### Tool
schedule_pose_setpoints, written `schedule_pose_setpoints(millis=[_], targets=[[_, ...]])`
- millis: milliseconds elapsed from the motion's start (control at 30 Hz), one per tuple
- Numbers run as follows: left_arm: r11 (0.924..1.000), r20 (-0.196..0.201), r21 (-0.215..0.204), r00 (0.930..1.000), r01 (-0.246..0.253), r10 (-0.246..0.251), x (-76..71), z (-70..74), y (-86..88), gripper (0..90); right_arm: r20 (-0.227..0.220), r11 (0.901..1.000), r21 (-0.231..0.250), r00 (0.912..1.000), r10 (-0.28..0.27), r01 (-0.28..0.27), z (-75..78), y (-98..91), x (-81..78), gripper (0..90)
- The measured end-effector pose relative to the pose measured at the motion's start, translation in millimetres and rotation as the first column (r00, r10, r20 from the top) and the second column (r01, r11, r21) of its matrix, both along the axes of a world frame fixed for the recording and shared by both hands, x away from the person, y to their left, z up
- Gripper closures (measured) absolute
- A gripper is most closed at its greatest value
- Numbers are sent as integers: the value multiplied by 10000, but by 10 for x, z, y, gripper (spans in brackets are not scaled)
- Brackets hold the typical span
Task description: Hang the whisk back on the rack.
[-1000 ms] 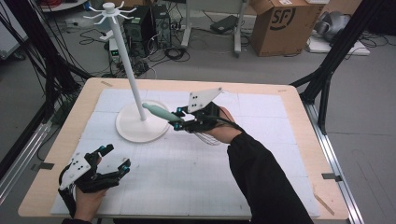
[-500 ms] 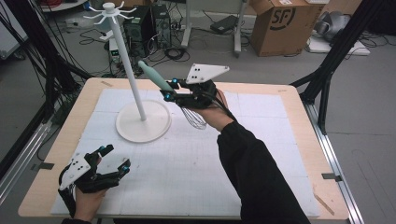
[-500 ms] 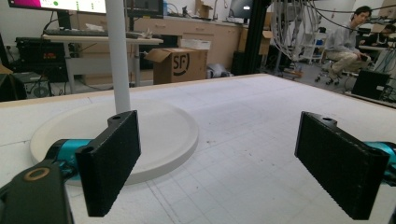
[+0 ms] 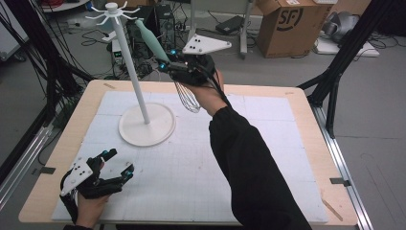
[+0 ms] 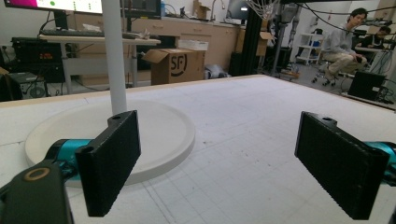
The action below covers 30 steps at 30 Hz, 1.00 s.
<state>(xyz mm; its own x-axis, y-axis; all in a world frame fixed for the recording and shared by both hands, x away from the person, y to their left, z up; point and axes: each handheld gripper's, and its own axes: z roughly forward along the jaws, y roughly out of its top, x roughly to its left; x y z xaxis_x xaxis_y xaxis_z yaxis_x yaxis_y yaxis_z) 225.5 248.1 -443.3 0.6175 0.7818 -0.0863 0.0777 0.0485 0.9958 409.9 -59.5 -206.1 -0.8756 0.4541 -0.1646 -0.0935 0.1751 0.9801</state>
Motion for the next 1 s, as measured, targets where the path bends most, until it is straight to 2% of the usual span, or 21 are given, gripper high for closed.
schedule_pose_setpoints(millis=[33,300,800,1000], targets=[[10000,34,58,10000,2,-2,0,1,7,148,18,9995,38,9996,-299,299,39,25,44,700],[10000,39,-79,10000,41,-40,-14,7,8,148,71,9942,136,9942,-1070,1069,89,113,163,699],[10000,48,-51,10000,41,-40,-32,13,22,148,185,9902,-68,9901,-1394,1395,48,309,190,699],[9999,86,-77,9999,-74,75,-57,14,50,148,188,9852,-43,9850,-1713,1714,35,379,203,699]])
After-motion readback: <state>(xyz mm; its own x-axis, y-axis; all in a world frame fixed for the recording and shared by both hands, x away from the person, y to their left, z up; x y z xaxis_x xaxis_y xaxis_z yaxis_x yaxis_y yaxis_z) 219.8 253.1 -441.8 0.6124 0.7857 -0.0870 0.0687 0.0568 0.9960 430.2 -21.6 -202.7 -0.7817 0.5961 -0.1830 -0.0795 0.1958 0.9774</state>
